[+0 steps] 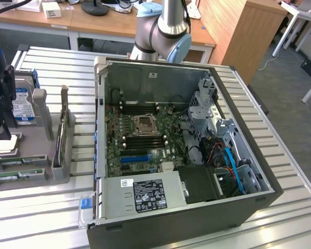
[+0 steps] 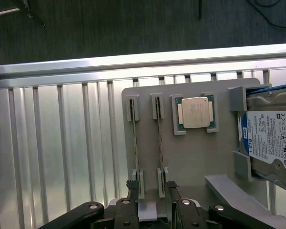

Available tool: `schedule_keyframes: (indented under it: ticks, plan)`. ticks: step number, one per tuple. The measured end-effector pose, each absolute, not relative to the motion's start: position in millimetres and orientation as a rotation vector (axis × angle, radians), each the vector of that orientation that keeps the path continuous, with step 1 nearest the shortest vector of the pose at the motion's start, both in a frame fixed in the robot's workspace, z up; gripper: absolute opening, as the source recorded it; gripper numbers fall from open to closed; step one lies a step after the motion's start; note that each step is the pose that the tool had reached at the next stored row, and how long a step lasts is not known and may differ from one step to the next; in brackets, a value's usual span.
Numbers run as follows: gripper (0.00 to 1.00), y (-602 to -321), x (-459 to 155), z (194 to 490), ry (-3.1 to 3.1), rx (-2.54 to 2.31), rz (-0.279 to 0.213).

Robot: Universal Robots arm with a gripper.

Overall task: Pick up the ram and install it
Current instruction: 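Pick up the ram and move it above insertion slot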

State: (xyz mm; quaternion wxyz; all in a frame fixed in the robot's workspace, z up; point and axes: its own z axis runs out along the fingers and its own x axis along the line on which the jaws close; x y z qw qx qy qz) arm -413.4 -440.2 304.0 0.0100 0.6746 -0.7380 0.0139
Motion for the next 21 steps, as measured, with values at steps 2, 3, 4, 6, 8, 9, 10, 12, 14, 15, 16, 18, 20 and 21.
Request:
schedule_keyframes:
  ticks: [2, 3, 4, 6, 8, 9, 10, 12, 14, 15, 16, 18, 20, 21]
  plan:
    - [0.36, -440.2, -413.4, 302.6, -2.304, 2.106, 0.043]
    - [0.36, -440.2, -413.4, 302.1, -2.304, 2.106, 0.043]
    - [0.36, -440.2, -413.4, 301.6, -2.304, 2.106, 0.044]
    - [0.36, -440.2, -413.4, 300.6, -2.304, 2.106, 0.044]
    - [0.36, -440.2, -413.4, 299.5, -2.304, 2.106, 0.044]
    - [0.36, -440.2, -413.4, 298.8, -2.304, 2.106, 0.044]
    - [0.36, -440.2, -413.4, 298.2, -2.304, 2.106, 0.043]
    - [0.36, -440.2, -413.4, 296.7, -2.304, 2.106, 0.044]
    - [0.36, -440.2, -413.4, 295.3, -2.304, 2.106, 0.044]
    - [0.36, -440.2, -413.4, 294.6, -2.304, 2.106, 0.044]
    - [0.36, -440.2, -413.4, 293.8, -2.304, 2.106, 0.044]
    - [0.36, -440.2, -413.4, 292.7, -2.304, 2.106, 0.043]
    - [0.36, -440.2, -413.4, 292.5, -2.303, 2.106, 0.043]
    - [0.36, -440.3, -413.4, 292.5, -2.303, 2.106, 0.043]
